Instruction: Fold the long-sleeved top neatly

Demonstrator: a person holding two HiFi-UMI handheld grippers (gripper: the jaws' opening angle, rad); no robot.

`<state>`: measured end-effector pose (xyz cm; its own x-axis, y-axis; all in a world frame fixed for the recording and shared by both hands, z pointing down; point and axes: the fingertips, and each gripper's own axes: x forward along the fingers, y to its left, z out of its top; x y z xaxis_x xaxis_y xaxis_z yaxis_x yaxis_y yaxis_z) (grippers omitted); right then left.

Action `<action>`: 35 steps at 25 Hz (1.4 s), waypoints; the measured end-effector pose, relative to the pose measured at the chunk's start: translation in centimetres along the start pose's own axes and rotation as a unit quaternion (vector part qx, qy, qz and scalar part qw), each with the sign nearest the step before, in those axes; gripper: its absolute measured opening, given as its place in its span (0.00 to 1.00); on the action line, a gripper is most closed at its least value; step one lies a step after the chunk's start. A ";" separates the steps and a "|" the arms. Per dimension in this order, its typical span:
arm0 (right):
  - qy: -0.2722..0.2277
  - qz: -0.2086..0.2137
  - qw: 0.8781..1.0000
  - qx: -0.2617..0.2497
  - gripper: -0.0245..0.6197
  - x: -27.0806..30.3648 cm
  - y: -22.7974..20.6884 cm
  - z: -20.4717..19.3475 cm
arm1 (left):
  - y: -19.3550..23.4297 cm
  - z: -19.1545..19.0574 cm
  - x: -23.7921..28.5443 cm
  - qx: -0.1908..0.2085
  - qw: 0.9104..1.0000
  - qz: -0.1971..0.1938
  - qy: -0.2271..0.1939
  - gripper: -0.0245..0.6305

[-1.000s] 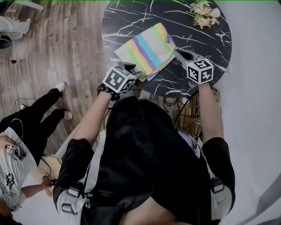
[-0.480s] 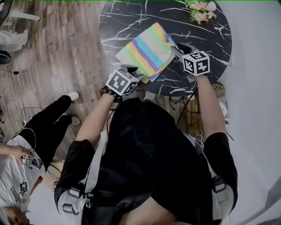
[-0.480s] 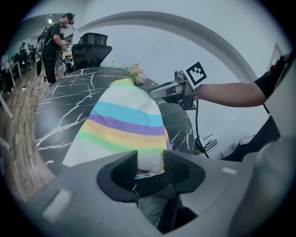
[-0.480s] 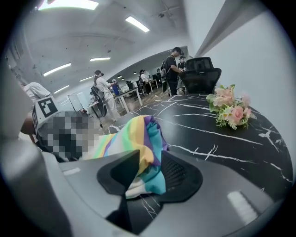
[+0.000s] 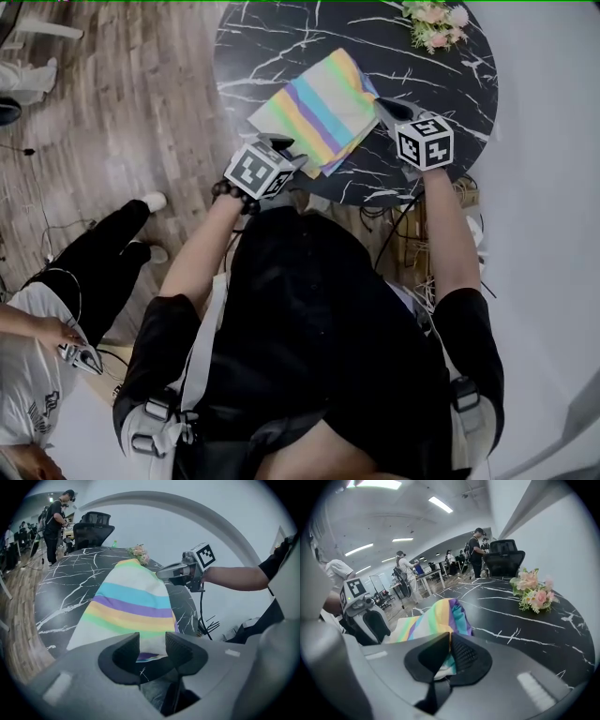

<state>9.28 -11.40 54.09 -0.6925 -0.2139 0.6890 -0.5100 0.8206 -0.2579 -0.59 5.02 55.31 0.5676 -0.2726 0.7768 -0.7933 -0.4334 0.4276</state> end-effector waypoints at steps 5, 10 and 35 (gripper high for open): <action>-0.045 -0.013 0.999 -0.008 0.06 -3.0 0.6 1.3 | -0.6 0.1 0.6 0.008 1.000 -0.006 0.001 0.31; -0.063 -0.049 0.997 0.003 0.06 -4.3 0.2 0.3 | -1.0 0.0 1.3 0.013 1.000 -0.011 0.005 0.31; -0.065 -0.075 0.991 -0.093 0.15 4.1 2.6 7.2 | 6.2 1.6 -1.8 0.019 0.999 0.032 -0.009 0.31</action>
<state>1.45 -13.95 51.38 -0.6822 -0.3981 0.6133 -0.5185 0.8548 -0.0219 -6.16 1.46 55.86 0.5195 -0.3157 0.7940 -0.8198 -0.4461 0.3591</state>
